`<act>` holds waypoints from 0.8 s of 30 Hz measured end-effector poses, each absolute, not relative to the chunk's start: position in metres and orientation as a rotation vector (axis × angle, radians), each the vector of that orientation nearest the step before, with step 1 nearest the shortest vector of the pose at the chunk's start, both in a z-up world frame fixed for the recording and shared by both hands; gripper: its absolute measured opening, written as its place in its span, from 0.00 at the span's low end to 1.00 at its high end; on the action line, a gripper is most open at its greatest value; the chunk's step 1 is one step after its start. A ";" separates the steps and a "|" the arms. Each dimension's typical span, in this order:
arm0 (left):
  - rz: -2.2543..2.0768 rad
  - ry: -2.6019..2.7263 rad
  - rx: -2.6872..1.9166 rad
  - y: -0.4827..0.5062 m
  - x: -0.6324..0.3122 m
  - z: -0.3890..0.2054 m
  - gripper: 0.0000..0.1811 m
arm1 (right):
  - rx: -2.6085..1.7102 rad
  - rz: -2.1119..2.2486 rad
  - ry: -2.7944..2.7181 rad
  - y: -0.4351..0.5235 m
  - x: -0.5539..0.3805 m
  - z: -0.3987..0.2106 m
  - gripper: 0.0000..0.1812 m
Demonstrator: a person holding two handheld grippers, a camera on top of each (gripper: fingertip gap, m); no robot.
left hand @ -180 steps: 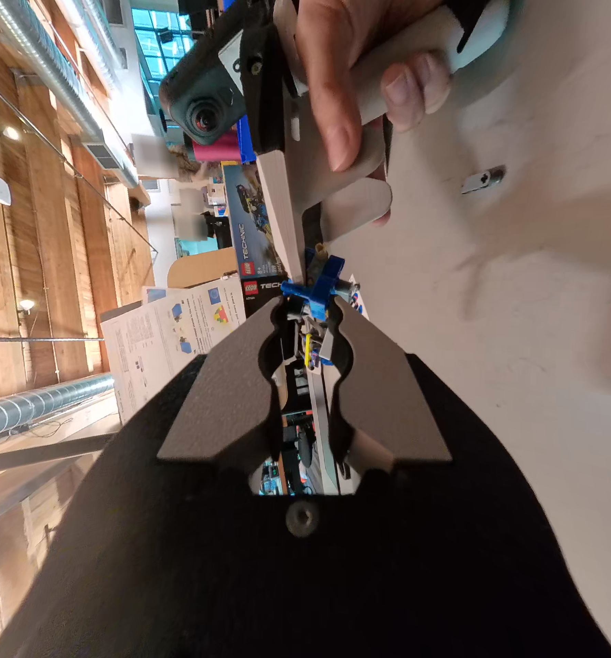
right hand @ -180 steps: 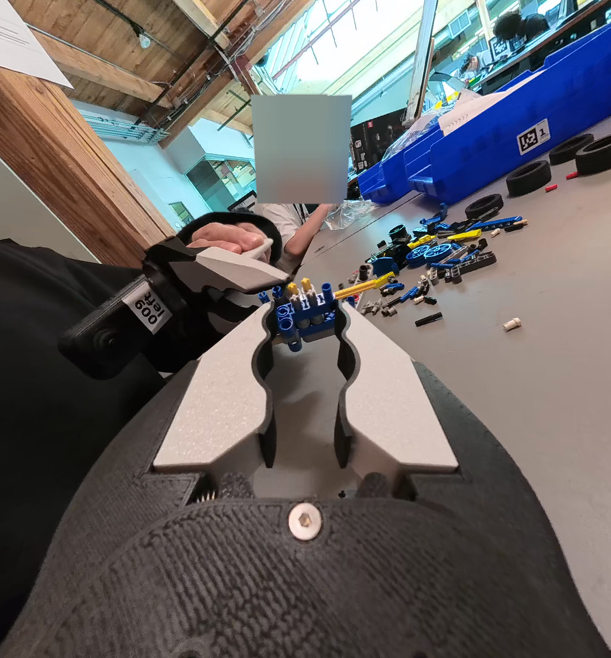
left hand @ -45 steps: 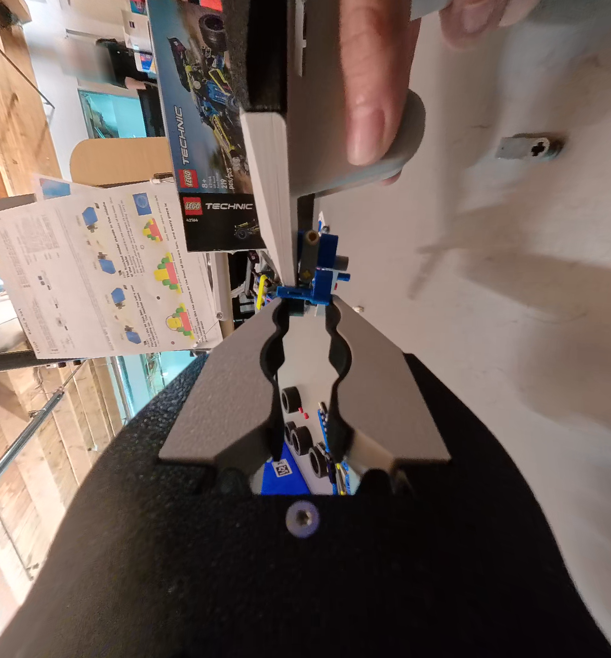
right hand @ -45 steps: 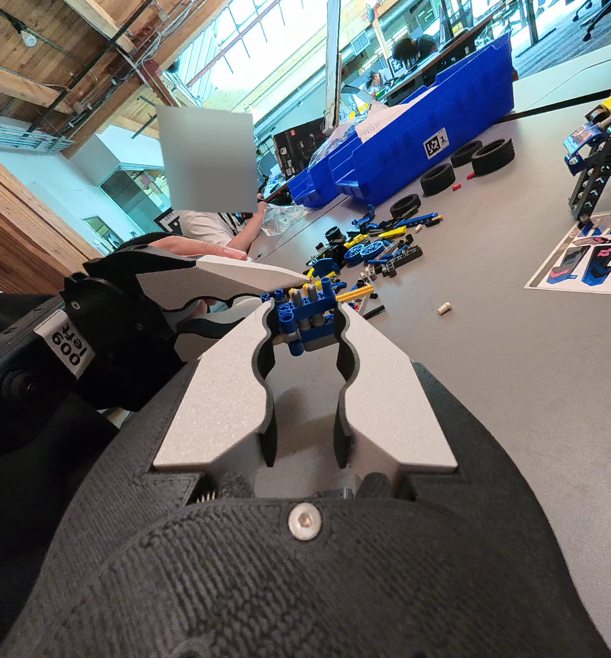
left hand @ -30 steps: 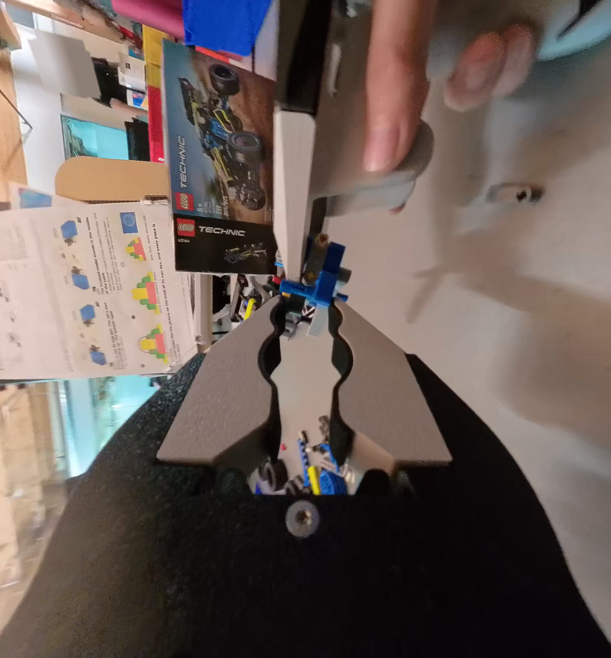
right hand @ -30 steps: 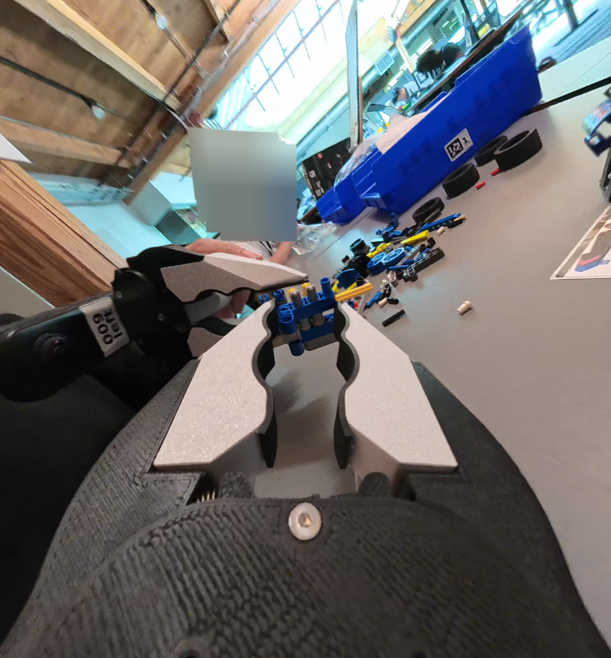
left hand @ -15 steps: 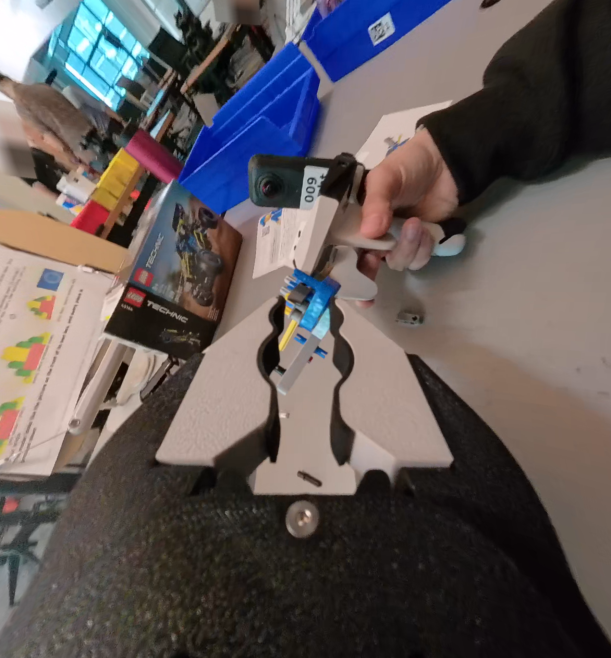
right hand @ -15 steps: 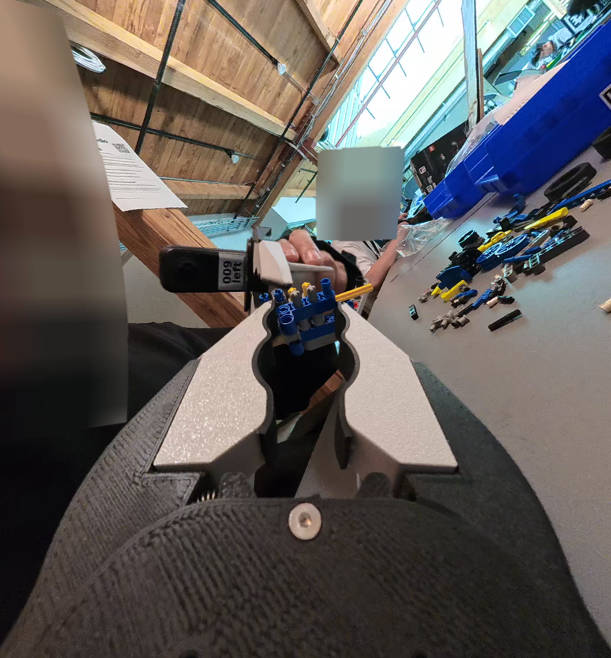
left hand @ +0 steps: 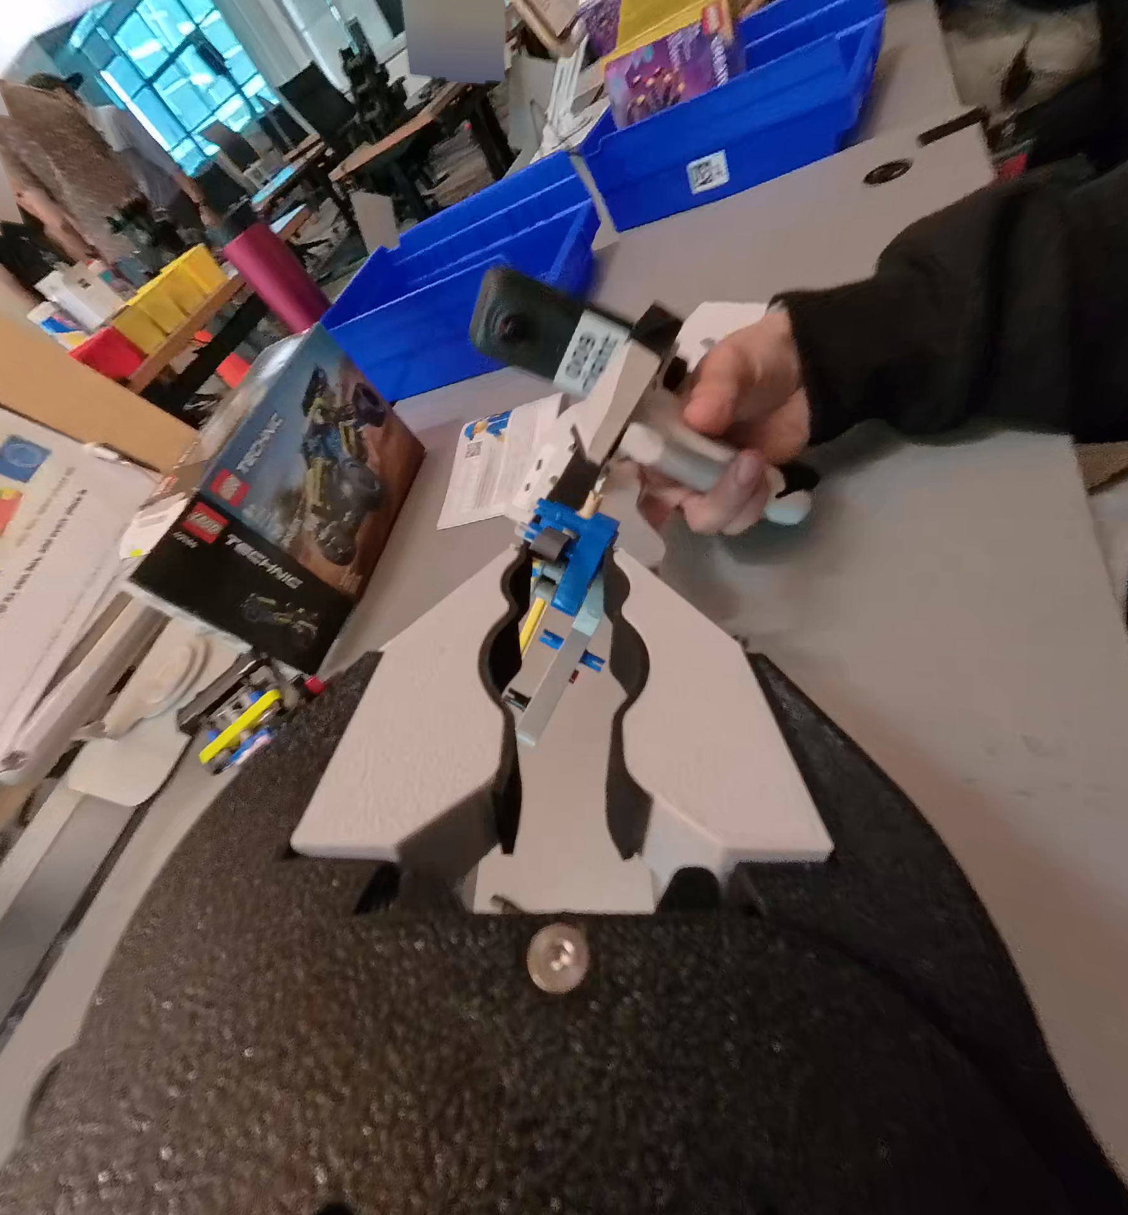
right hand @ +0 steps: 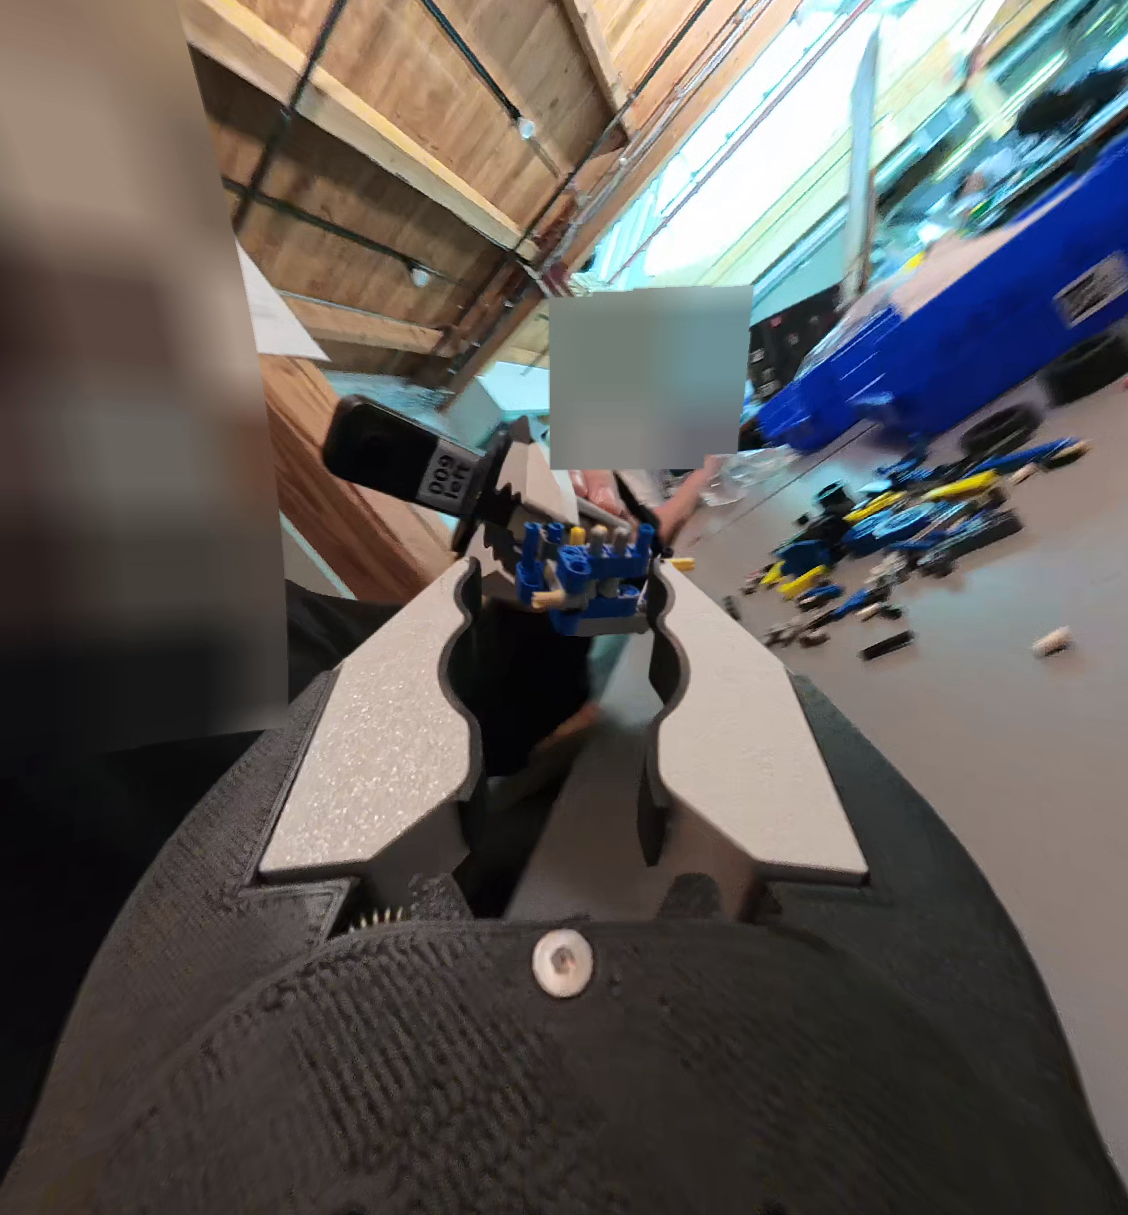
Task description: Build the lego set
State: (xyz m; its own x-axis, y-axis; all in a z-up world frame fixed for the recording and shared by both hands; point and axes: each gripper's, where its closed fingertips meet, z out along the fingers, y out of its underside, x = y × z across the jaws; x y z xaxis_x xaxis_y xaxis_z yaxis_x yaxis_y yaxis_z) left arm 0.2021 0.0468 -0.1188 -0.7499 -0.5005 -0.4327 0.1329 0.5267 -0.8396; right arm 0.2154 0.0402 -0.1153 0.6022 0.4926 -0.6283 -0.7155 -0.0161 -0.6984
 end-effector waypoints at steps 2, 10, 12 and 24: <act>-1.164 2.106 -0.329 0.053 0.204 -0.122 0.10 | -1.354 0.726 0.148 0.037 0.219 -0.111 0.27; -1.129 1.916 -0.212 0.052 0.198 -0.098 0.10 | -1.498 -0.138 -0.351 0.037 0.194 -0.092 0.18; -1.097 1.866 -0.108 0.048 0.192 -0.094 0.10 | -1.463 -0.215 -0.430 0.037 0.183 -0.085 0.17; -1.066 1.646 0.153 0.041 0.169 -0.078 0.09 | -1.461 -0.693 -0.731 0.045 0.159 -0.080 0.11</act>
State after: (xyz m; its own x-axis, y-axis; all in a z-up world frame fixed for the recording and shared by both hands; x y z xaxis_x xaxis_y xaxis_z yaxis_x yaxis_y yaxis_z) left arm 0.1689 0.0411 -0.0783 -0.3778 -0.4092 -0.8306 0.5902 0.5847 -0.5566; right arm 0.1585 0.0451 -0.0796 0.6126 0.0253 0.7900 0.7902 0.0014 -0.6128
